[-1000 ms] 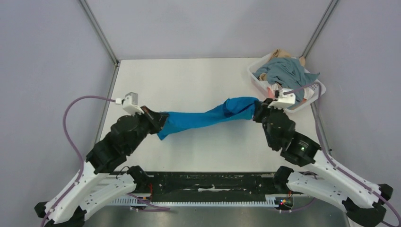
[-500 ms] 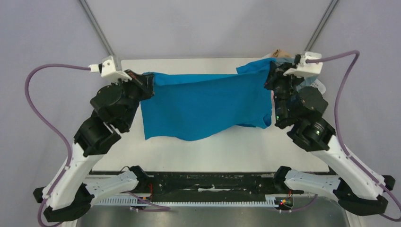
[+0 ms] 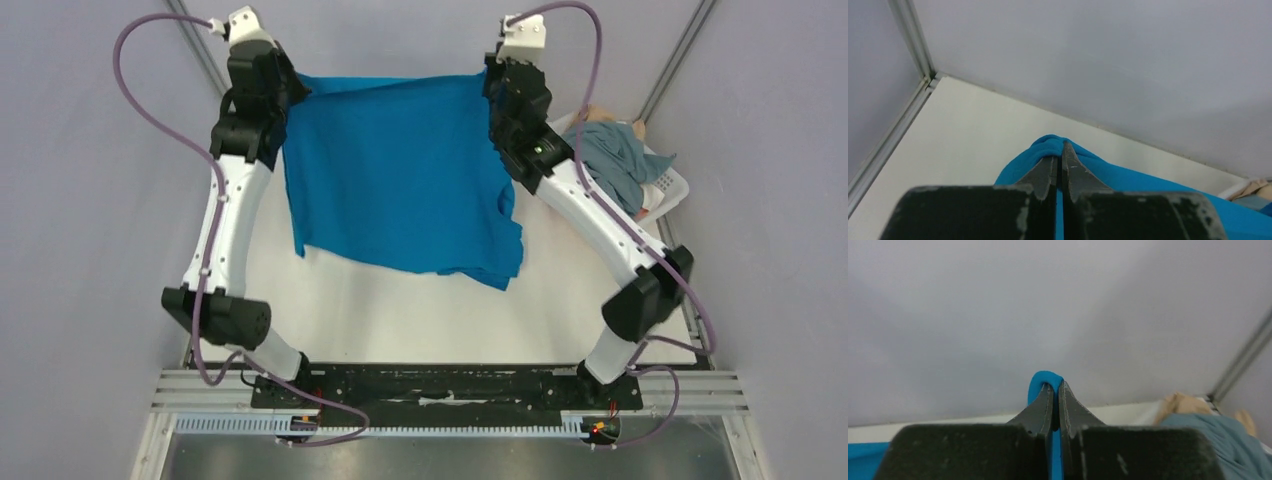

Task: Fold and stack the t-shirts
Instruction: Flatten out the tshirt

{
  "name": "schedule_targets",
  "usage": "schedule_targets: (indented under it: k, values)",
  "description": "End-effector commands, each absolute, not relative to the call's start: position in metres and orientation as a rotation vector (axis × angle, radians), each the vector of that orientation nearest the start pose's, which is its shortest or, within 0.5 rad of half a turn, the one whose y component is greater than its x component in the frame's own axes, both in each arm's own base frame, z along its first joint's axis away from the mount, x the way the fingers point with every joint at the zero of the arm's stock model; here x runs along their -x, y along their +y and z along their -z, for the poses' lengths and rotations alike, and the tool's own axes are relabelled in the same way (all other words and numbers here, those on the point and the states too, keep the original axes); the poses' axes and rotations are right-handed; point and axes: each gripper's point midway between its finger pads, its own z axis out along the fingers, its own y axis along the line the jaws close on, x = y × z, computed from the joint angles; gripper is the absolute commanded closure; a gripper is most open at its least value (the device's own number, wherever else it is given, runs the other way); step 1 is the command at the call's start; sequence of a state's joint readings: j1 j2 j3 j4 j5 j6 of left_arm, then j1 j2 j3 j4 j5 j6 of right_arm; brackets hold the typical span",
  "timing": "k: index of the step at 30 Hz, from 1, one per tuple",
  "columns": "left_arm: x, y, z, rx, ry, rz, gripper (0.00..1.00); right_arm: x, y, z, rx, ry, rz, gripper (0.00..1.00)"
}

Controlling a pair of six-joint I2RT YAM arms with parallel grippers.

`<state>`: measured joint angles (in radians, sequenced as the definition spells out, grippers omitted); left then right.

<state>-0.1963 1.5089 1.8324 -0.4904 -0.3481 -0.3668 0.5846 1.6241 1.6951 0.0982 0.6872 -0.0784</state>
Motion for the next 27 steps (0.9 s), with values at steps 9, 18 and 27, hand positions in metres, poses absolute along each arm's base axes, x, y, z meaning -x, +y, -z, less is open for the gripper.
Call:
schedule_targets:
  k: [9, 18, 27]
  values:
    - [-0.45, -0.021, -0.541, 0.29, 1.503, 0.313, 0.98, -0.423, 0.147, -0.573, -0.262, 1.087, -0.164, 1.0]
    - [-0.381, -0.018, -0.34, 0.446, 1.815, 0.299, 0.98, -0.362, 0.146, -0.309, -0.205, 1.592, -0.269, 0.99]
    - [-0.259, -0.022, -0.084, 0.851, 2.241, 0.283, 0.84, -0.243, 0.129, -0.075, -0.317, 2.124, -0.288, 0.81]
